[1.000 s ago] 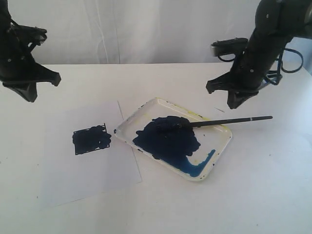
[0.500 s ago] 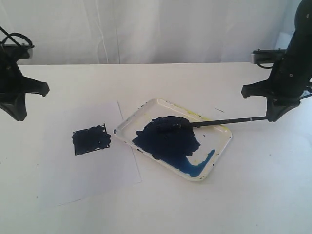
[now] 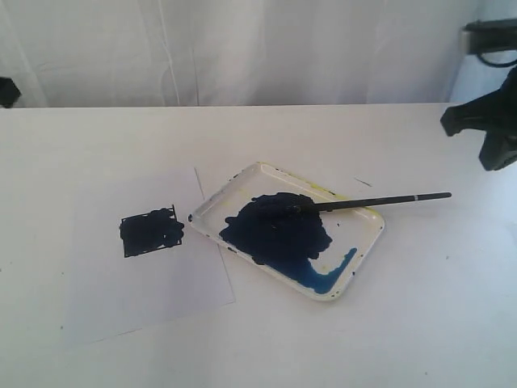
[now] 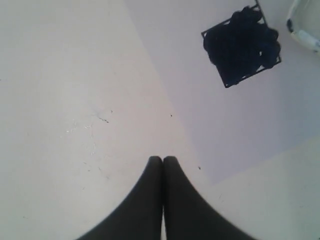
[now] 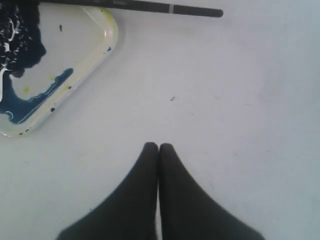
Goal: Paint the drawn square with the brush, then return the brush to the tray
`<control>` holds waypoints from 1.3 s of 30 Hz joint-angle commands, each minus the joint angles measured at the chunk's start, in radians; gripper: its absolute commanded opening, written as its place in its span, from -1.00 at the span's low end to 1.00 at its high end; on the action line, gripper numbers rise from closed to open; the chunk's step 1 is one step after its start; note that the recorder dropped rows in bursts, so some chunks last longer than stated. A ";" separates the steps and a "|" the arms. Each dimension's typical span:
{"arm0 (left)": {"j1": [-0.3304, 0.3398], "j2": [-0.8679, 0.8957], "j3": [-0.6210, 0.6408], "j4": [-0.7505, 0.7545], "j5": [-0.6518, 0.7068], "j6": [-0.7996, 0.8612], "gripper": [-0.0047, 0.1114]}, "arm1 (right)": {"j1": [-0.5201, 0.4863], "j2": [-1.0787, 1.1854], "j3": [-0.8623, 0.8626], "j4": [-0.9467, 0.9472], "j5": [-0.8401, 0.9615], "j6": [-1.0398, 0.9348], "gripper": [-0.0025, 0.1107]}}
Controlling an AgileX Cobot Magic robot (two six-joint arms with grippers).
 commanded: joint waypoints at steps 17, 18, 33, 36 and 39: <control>-0.001 -0.972 0.289 0.022 0.091 0.000 -0.92 | -0.007 -1.020 0.213 0.005 -0.003 -0.009 -0.96; -0.001 -1.024 0.302 0.022 0.091 0.000 -0.92 | -0.007 -1.069 0.223 0.005 -0.003 -0.009 -0.96; -0.001 -1.479 0.424 0.048 0.091 -0.026 -0.92 | -0.007 -1.474 0.437 -0.014 0.022 -0.022 -0.96; -0.001 -1.479 0.488 0.054 0.067 -0.027 -0.92 | -0.007 -1.474 0.502 -0.031 -0.063 -0.017 -0.96; -0.001 -1.479 0.594 0.057 -0.065 -0.027 -0.92 | -0.007 -1.474 0.583 -0.034 -0.159 -0.011 -0.96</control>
